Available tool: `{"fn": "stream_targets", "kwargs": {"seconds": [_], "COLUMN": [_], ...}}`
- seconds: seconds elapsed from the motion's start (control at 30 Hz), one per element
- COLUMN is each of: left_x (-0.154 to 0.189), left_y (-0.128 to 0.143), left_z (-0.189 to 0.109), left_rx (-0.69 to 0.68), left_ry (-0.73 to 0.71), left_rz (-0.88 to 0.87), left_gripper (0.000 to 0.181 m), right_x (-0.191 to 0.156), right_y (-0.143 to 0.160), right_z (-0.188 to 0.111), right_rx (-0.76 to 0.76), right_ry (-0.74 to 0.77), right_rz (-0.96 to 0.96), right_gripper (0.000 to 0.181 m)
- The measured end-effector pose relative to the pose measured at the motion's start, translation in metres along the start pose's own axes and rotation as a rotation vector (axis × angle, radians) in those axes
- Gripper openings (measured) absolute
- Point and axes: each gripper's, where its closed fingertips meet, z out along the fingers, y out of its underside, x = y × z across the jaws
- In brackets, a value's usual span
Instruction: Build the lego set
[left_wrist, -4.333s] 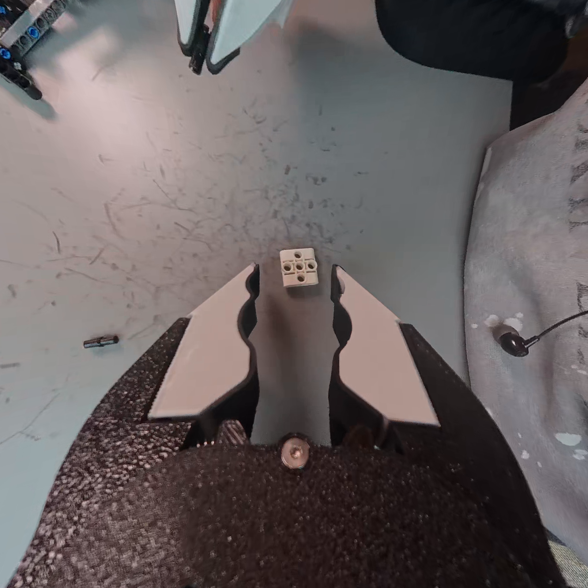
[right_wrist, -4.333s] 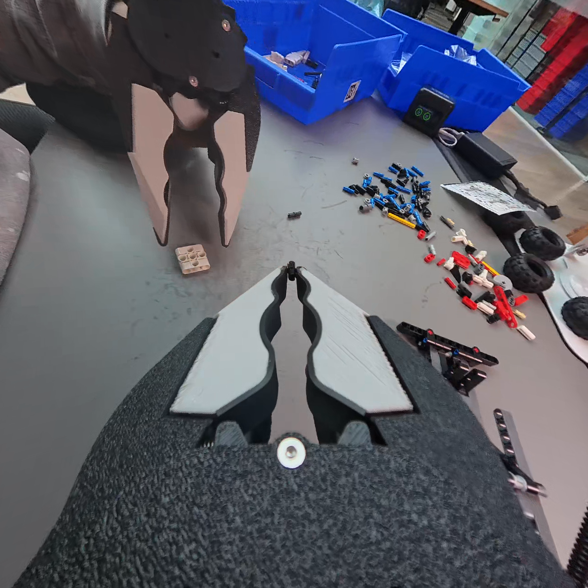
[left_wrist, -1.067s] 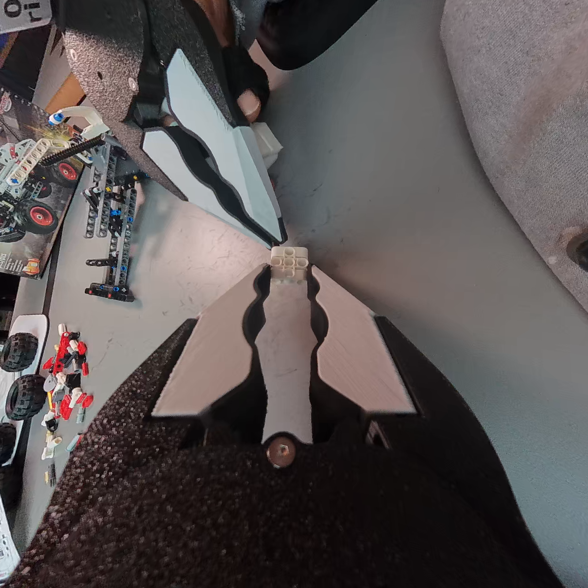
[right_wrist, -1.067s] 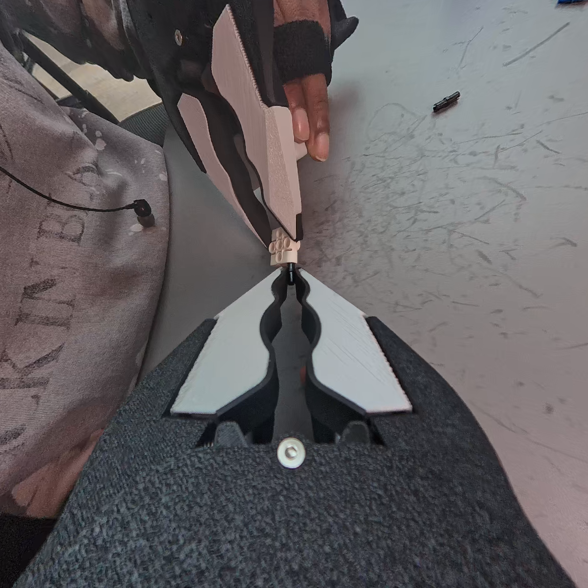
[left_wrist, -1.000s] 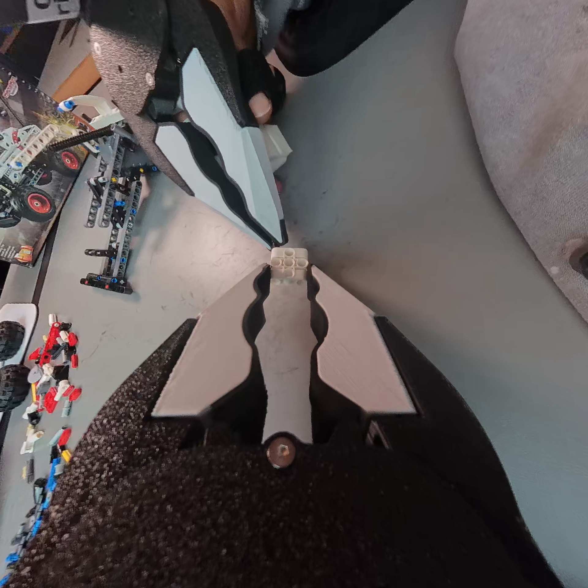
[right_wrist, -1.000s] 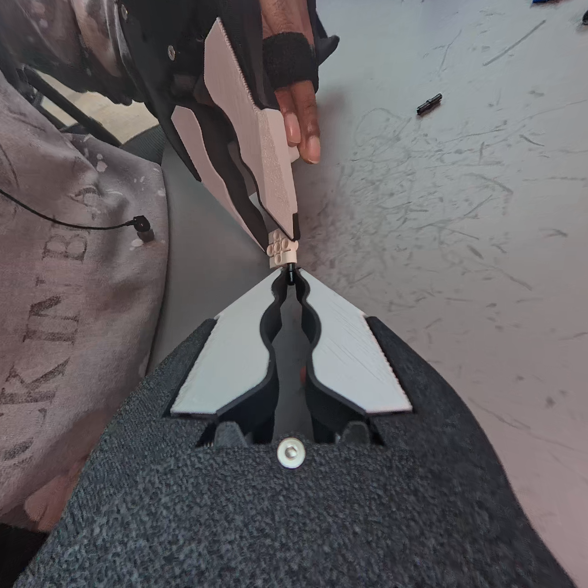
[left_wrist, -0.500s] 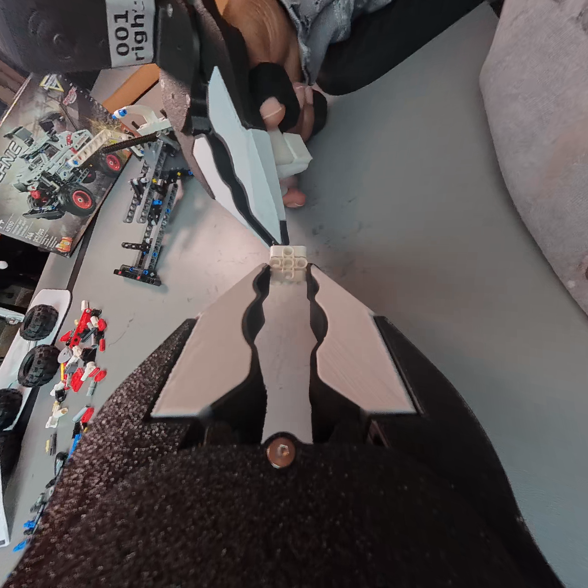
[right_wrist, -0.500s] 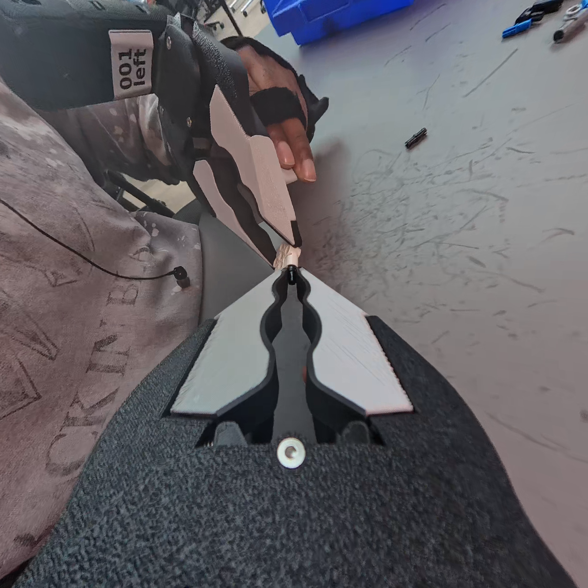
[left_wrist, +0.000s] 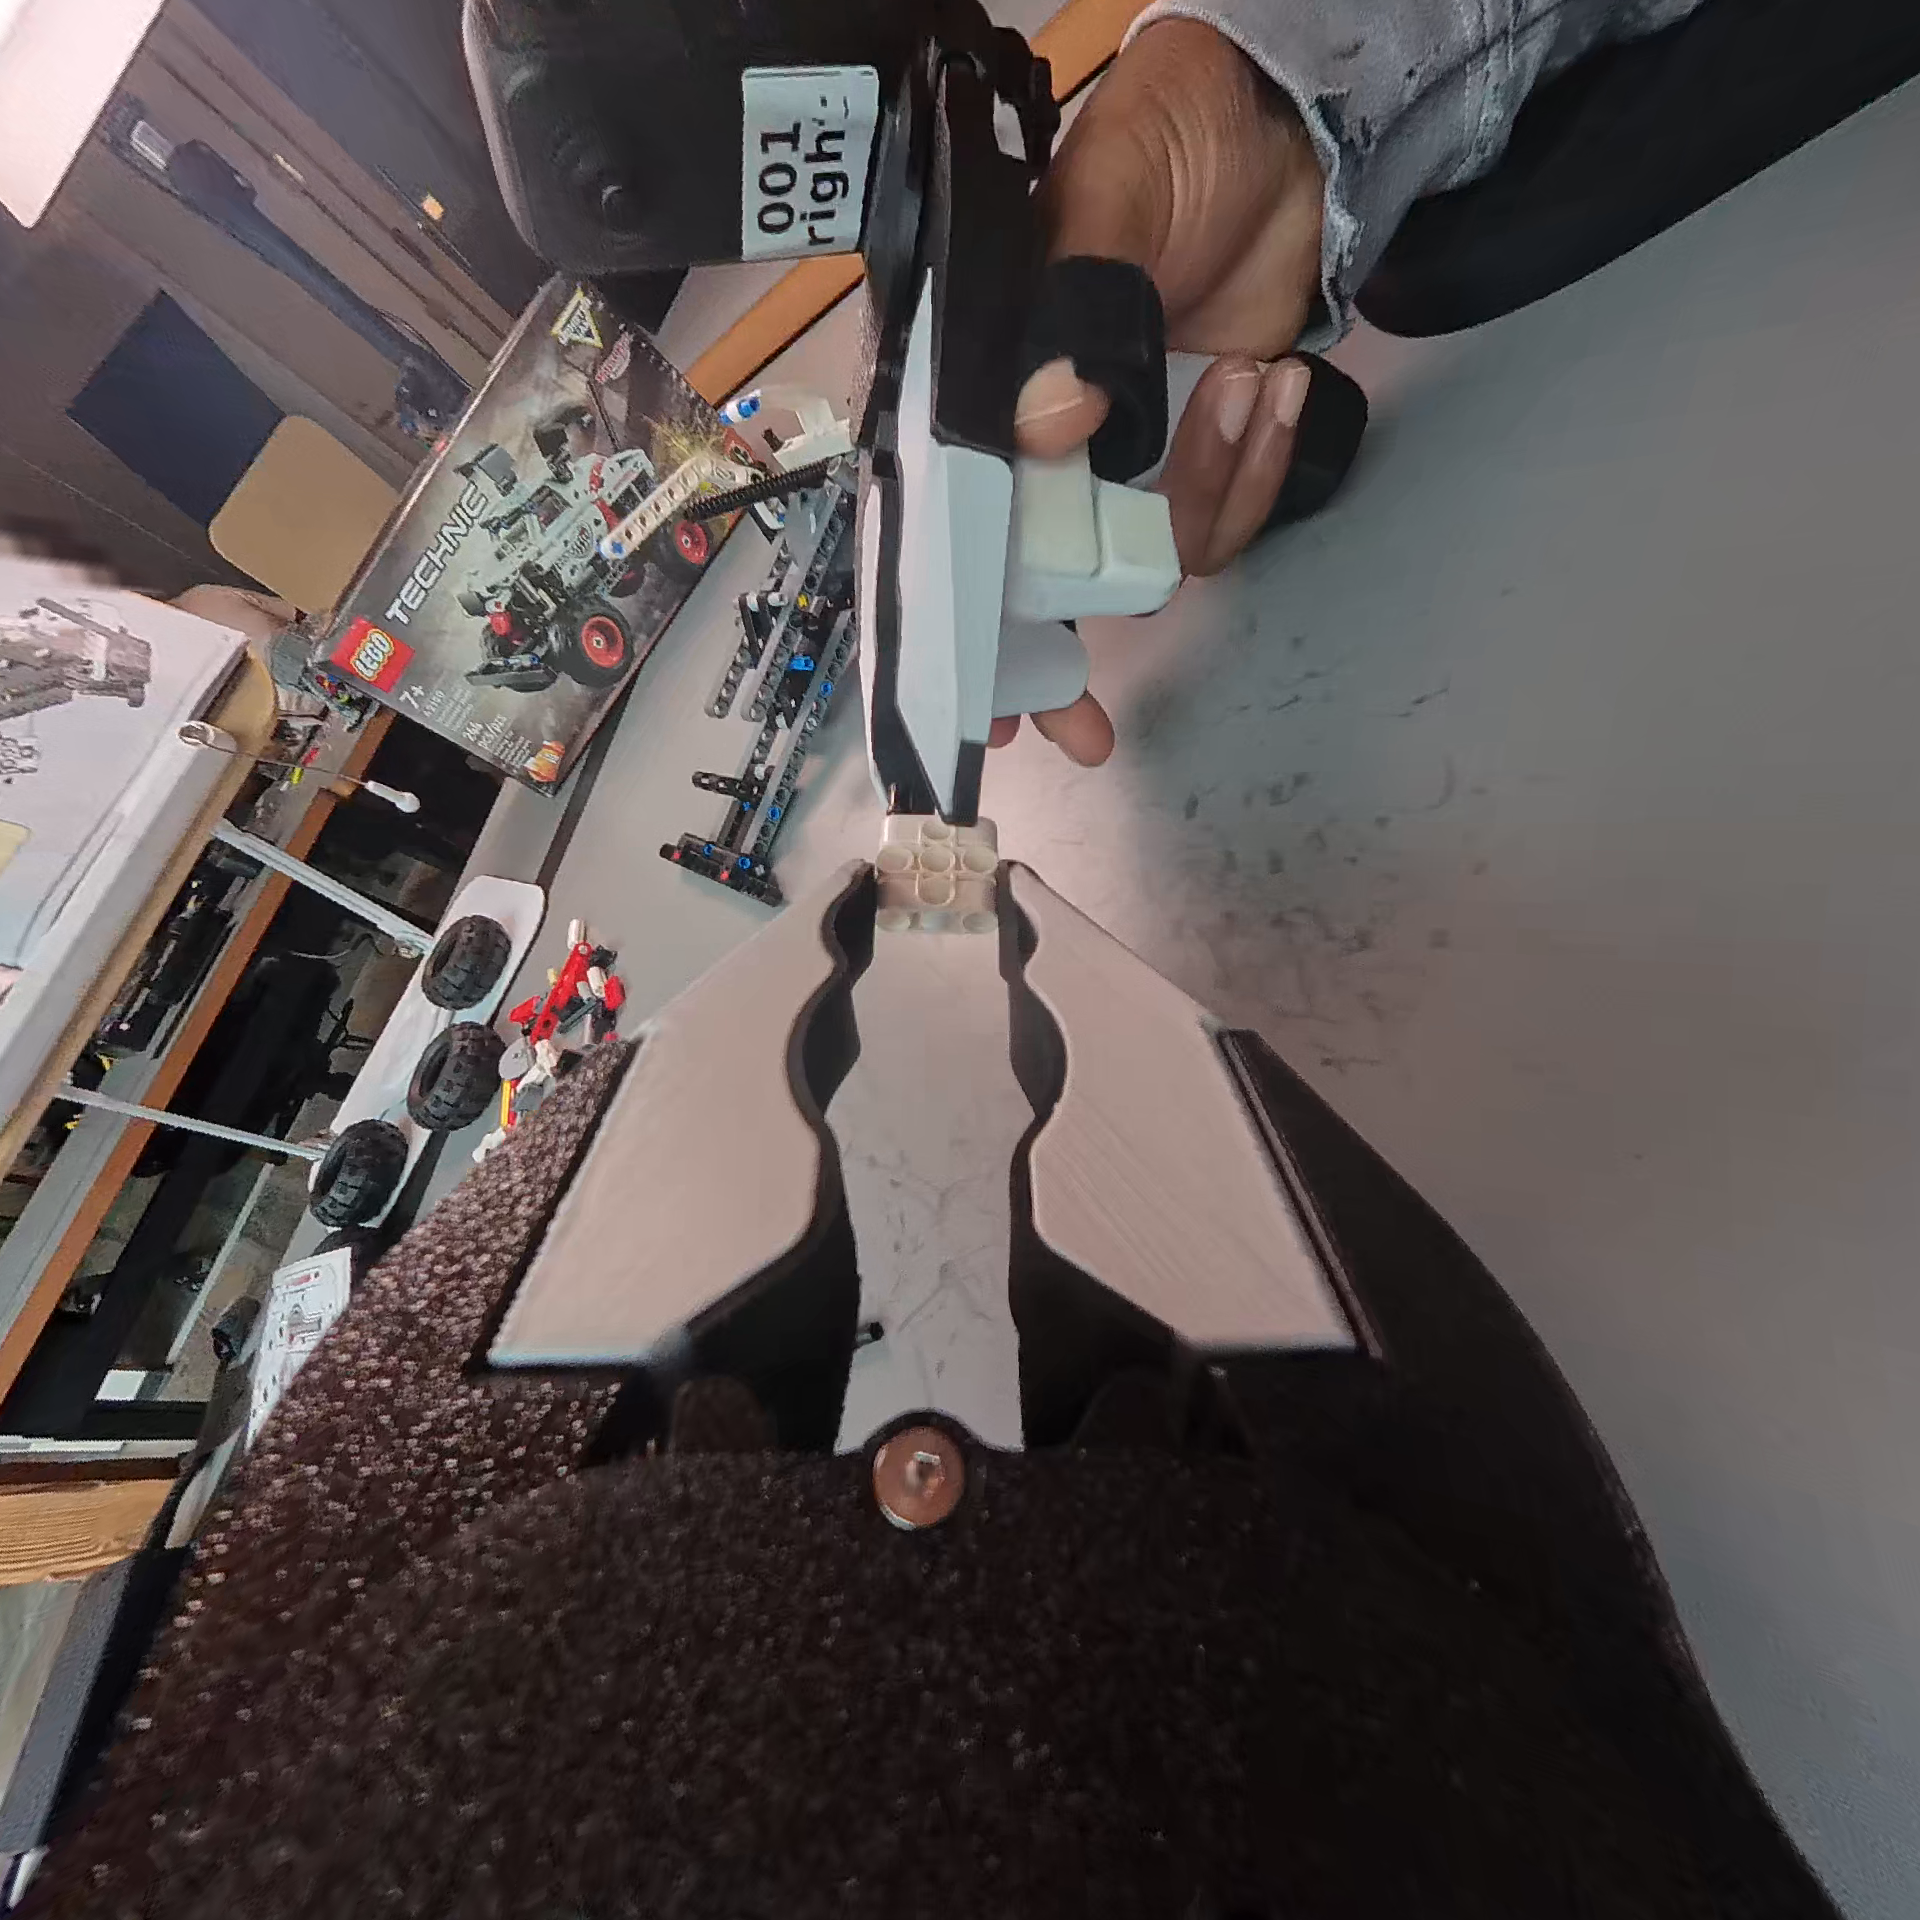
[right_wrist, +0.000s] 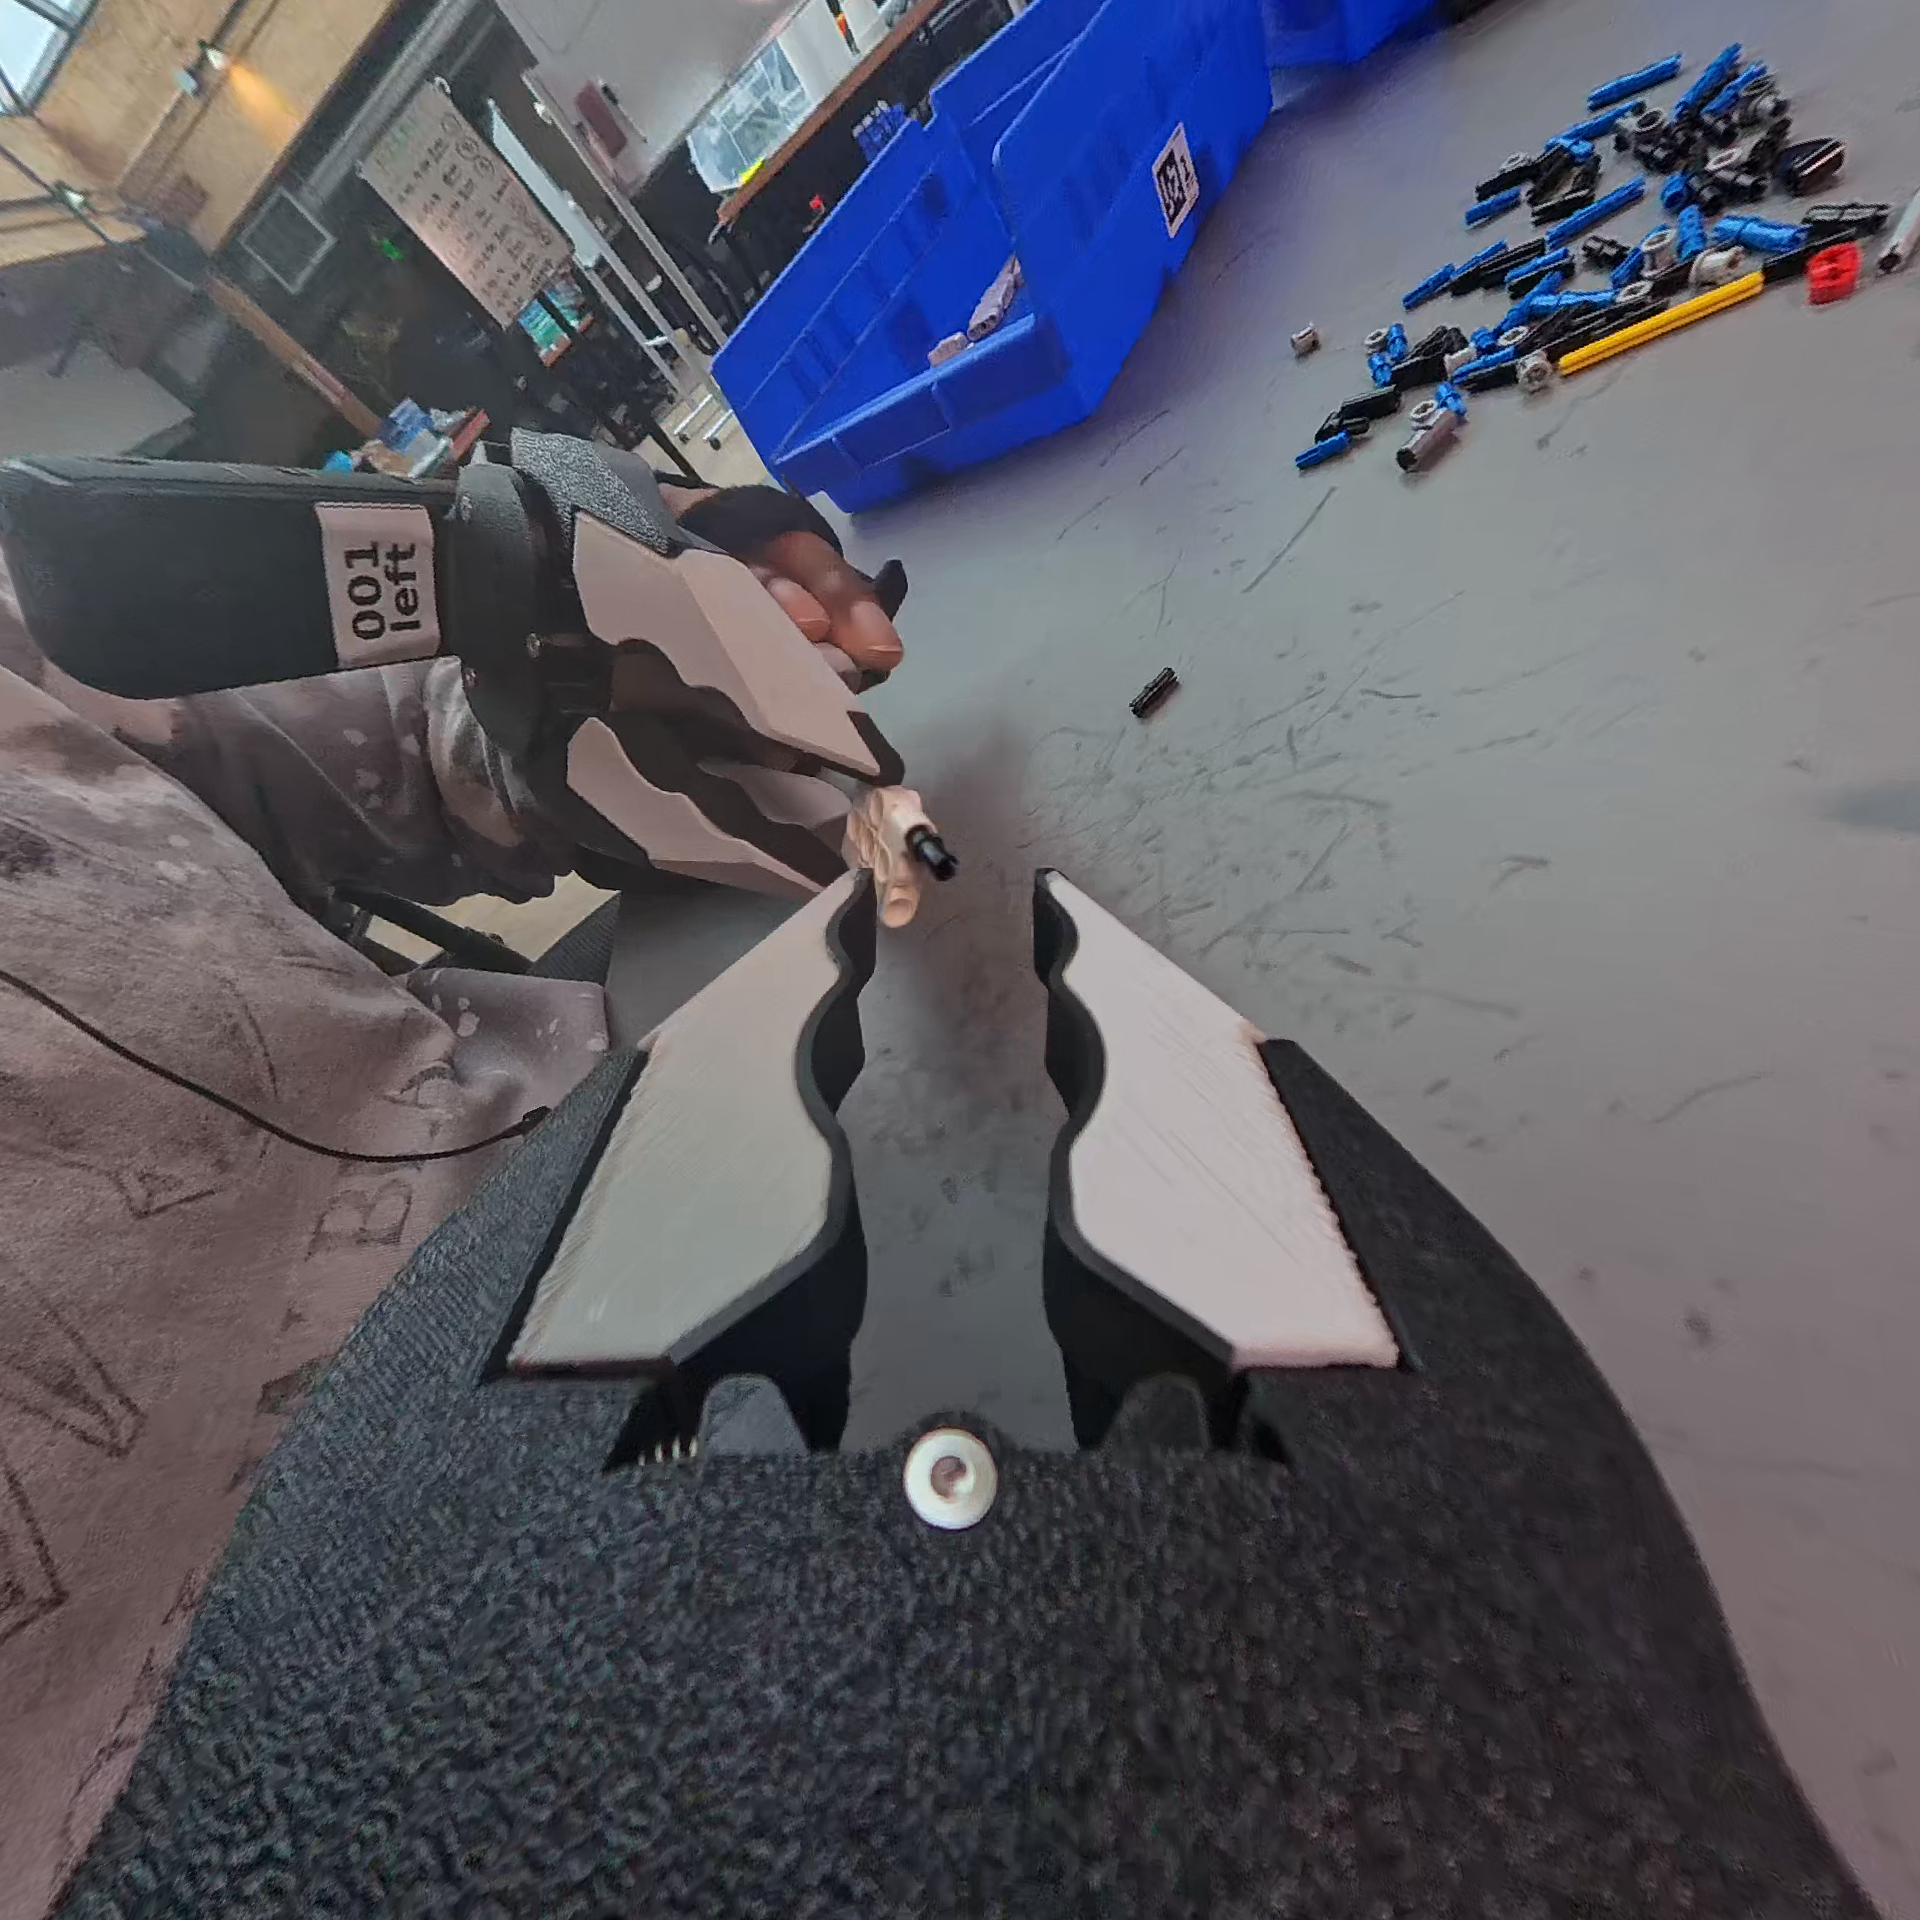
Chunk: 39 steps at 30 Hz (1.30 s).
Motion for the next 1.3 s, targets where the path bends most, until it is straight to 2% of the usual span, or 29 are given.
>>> {"fn": "stream_targets", "kwargs": {"seconds": [0.07,0.13,0.2,0.23,0.33,0.4,0.5,0.6,0.7,0.8,0.87,0.97,1.0,1.13,1.17,1.23,1.3], "left_x": [0.002,0.004,0.006,0.008,0.000,-0.007,0.007,0.015,0.007,-0.017,-0.033,-0.046,-0.047,-0.049,-0.047,-0.047,-0.048], "left_y": [-0.005,-0.007,-0.009,-0.012,-0.029,-0.032,-0.035,-0.031,-0.026,-0.020,-0.019,-0.022,-0.022,-0.026,-0.026,-0.027,-0.026], "left_z": [0.000,0.000,-0.001,-0.004,-0.017,-0.022,-0.023,-0.018,-0.015,-0.011,-0.010,-0.011,-0.011,-0.012,-0.012,-0.014,-0.015], "left_rx": [0.012,0.026,0.069,0.113,0.272,0.319,0.294,0.238,0.214,0.247,0.312,0.406,0.426,0.500,0.503,0.524,0.520], "left_ry": [-0.002,0.000,0.042,0.094,0.307,0.398,0.523,0.509,0.457,0.366,0.346,0.370,0.387,0.459,0.482,0.501,0.502], "left_rz": [0.023,0.029,-0.043,-0.151,-0.602,-0.778,-0.813,-0.769,-0.812,-0.989,-1.143,-1.317,-1.355,-1.513,-1.541,-1.591,-1.591], "left_gripper": [0.024,0.024,0.023,0.020,0.033,0.023,0.020,0.008,0.008,0.007,0.007,0.007,0.006,0.006,0.006,0.006,0.005], "right_x": [-0.007,-0.019,-0.023,-0.024,-0.031,-0.040,-0.048,-0.052,-0.044,-0.028,-0.023,-0.020,-0.019,-0.018,-0.016,-0.016,-0.016], "right_y": [0.000,-0.001,0.000,0.001,0.003,0.003,0.002,0.005,0.002,-0.023,-0.035,-0.045,-0.049,-0.055,-0.058,-0.059,-0.060], "right_z": [0.002,0.004,0.003,0.002,-0.006,-0.007,-0.004,-0.002,-0.001,-0.004,-0.005,0.002,0.003,0.011,0.010,0.010,0.011], "right_rx": [0.001,0.013,0.000,-0.010,-0.023,-0.005,0.009,-0.012,-0.011,0.087,0.125,0.163,0.182,0.181,0.190,0.184,0.184], "right_ry": [-0.043,-0.107,-0.115,-0.111,-0.082,-0.076,-0.061,-0.060,0.012,0.197,0.310,0.423,0.463,0.575,0.611,0.612,0.634], "right_rz": [0.007,0.004,-0.037,-0.081,-0.347,-0.471,-0.565,-0.610,-0.644,-0.706,-0.791,-0.811,-0.832,-0.970,-0.984,-0.994,-1.011], "right_gripper": [0.028,0.011,0.008,0.007,0.007,0.007,0.007,0.007,0.008,0.019,0.036,0.064,0.066,0.058,0.049,0.036,0.036]}}
